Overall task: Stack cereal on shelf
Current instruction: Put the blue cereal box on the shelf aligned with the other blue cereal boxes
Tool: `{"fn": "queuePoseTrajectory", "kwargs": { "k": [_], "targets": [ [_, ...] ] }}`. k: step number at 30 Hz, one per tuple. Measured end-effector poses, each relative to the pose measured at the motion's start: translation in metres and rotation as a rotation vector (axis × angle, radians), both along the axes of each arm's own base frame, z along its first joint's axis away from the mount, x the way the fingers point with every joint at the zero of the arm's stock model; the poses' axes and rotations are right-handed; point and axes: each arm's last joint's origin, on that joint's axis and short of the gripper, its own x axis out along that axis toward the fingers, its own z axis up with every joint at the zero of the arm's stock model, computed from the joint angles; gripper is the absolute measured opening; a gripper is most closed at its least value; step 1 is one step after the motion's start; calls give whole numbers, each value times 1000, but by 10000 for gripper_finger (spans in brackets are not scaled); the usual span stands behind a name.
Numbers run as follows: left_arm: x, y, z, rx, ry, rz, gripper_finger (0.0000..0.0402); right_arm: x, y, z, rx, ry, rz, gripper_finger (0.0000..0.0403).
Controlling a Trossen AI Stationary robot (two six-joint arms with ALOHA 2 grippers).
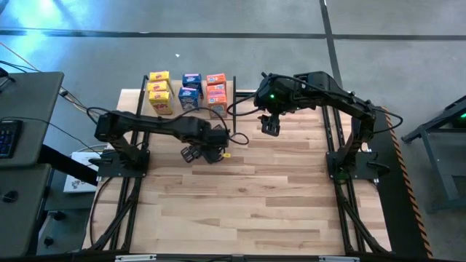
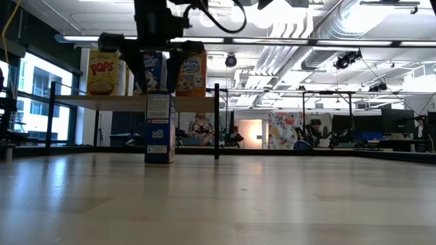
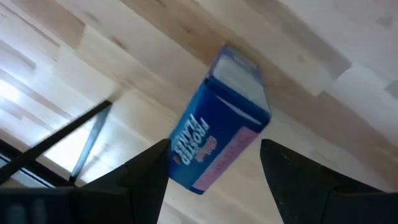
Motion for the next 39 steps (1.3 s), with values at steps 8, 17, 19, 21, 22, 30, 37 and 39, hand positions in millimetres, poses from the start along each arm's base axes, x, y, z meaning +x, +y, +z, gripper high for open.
{"fn": "queuePoseTrajectory", "kwargs": {
  "k": [8, 17, 19, 21, 22, 30, 37, 39],
  "targets": [
    [3, 1, -4, 18, 7, -8, 239, 0, 0, 0, 2, -1, -2, 268],
    [3, 0, -4, 25, 29, -105, 239, 0, 0, 0, 2, -1, -2, 268],
    [3, 0, -4, 30, 38, -144, 239, 0, 0, 0, 2, -1, -2, 268],
    [3, 0, -4, 30, 45, -177, 239, 0, 0, 0, 2, -1, -2, 268],
    [3, 0, -4, 24, 46, -189, 239, 0, 0, 0, 2, -1, -1, 268],
    [6, -2, -4, -29, 15, -236, 239, 0, 0, 0, 1, -1, 0, 268],
    [6, -1, -4, -17, 18, -244, 239, 0, 0, 0, 6, -3, -7, 268],
    [6, 0, -4, -18, 18, -241, 239, 0, 0, 0, 6, -3, -7, 268]
  ]
}}
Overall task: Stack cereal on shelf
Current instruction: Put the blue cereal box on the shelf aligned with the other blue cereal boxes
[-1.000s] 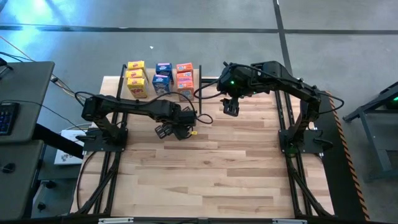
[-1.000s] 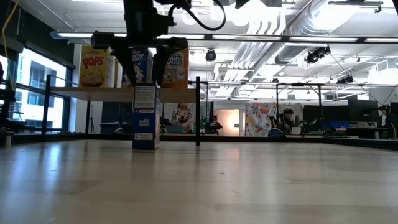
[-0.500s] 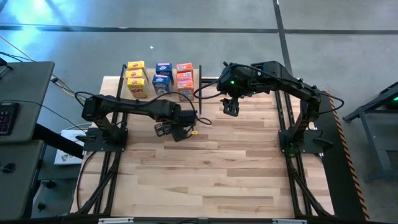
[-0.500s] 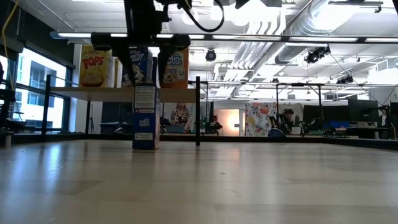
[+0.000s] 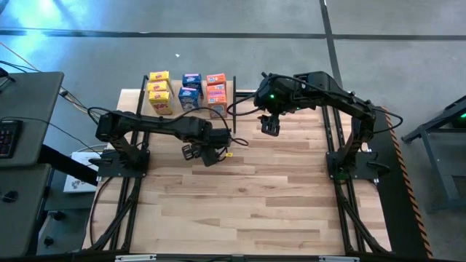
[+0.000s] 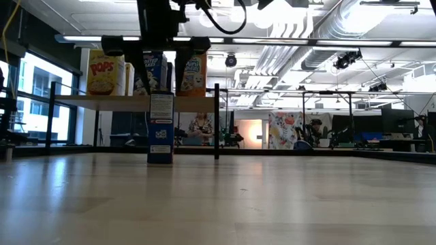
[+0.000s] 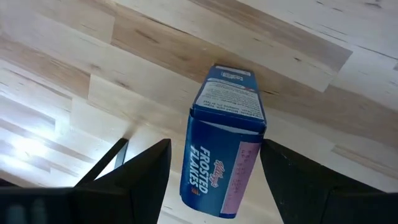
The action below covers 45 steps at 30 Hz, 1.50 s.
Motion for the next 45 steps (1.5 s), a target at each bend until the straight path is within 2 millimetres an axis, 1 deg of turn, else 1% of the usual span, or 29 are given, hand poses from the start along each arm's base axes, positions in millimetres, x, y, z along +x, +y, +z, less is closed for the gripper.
{"fn": "queuePoseTrajectory", "kwargs": {
  "k": [6, 10, 17, 32, 35, 39, 45],
  "targets": [
    [5, 5, -9, -3, 27, 21, 239, 0, 0, 0, 0, 0, 0, 268],
    [6, 6, -9, -6, 6, 37, 239, 0, 0, 0, 4, 0, 2, 268],
    [5, 12, -9, -11, 11, 74, 239, 0, 1, 0, 30, -3, 18, 268],
    [5, 11, -9, -46, -3, 162, 237, 0, 1, 0, 29, -3, 18, 268],
    [7, 11, -14, -50, 14, 186, 227, 0, 1, 0, 28, -3, 18, 268],
    [10, 11, -24, -50, 48, 204, 198, 0, 1, 0, 29, -3, 18, 268],
    [10, 11, -23, -52, 37, 236, 161, 0, 1, 0, 28, -3, 18, 268]
  ]
}}
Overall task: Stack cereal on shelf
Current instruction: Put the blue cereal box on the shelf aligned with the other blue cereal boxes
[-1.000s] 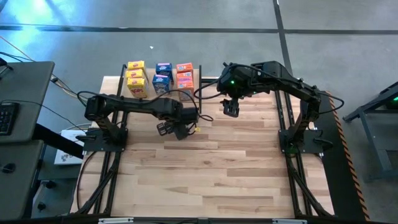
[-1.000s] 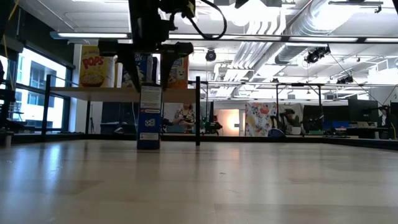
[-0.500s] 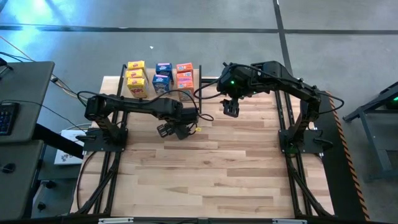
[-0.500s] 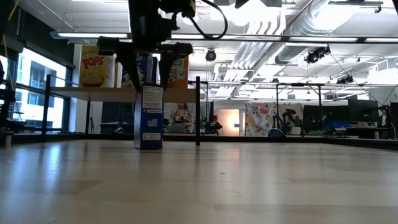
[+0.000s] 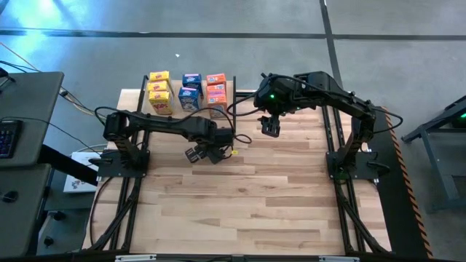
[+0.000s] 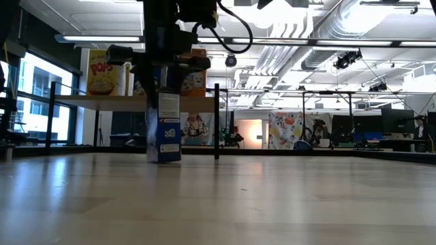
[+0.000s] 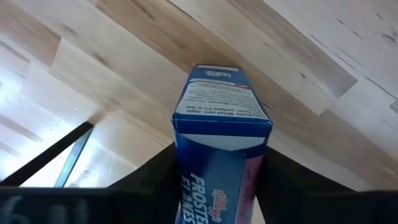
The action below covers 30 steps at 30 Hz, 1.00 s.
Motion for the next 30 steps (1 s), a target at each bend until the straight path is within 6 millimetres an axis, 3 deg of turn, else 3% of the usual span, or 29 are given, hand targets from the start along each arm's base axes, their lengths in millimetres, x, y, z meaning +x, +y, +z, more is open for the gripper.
{"fn": "queuePoseTrajectory", "kwargs": {
  "k": [11, 21, 30],
  "targets": [
    [-4, -3, 5, -8, 17, 82, 145, 0, 0, 0, 0, 0, 0, 268],
    [-12, -3, 44, -18, 73, 321, 145, 0, 0, 0, -5, 2, 7, 268],
    [-23, 8, 85, -36, -19, 489, 145, -2, 0, 1, -10, 10, 16, 268]
  ]
}}
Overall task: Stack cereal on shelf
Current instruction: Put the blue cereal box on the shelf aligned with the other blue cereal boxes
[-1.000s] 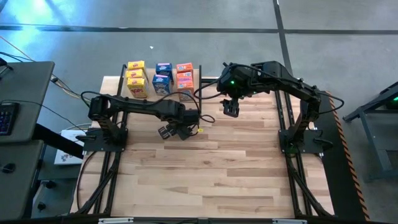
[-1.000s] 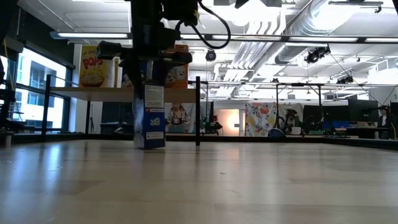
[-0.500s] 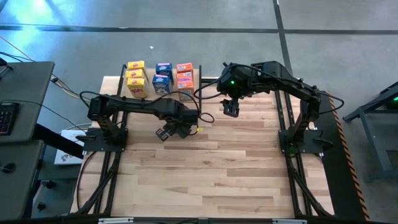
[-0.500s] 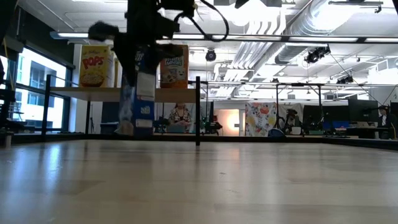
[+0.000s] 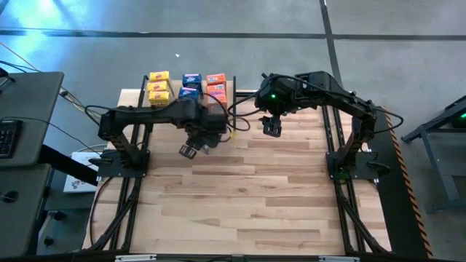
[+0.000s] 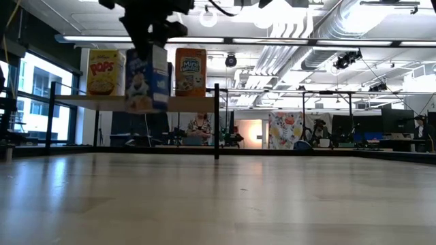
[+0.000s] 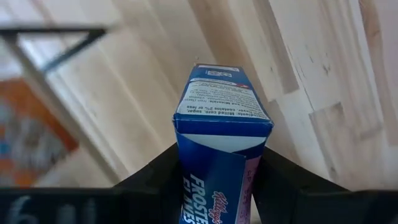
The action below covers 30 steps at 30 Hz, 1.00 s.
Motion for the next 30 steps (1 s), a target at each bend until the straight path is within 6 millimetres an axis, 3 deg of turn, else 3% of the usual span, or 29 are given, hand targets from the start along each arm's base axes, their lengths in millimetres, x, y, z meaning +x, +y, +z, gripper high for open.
{"fn": "queuePoseTrajectory", "kwargs": {
  "k": [10, 16, 21, 30],
  "targets": [
    [-43, 29, 40, 58, -114, 198, 145, -20, 3, 17, -1, -72, 23, 268],
    [-61, 43, 54, 108, -163, 251, 145, -38, 5, 30, 3, -126, 22, 268],
    [-69, 54, 58, 147, -166, 282, 145, -50, 7, 37, 6, -159, 11, 268],
    [-73, 58, 57, 131, -145, 307, 145, -51, 12, 37, 30, -155, 51, 268]
  ]
}}
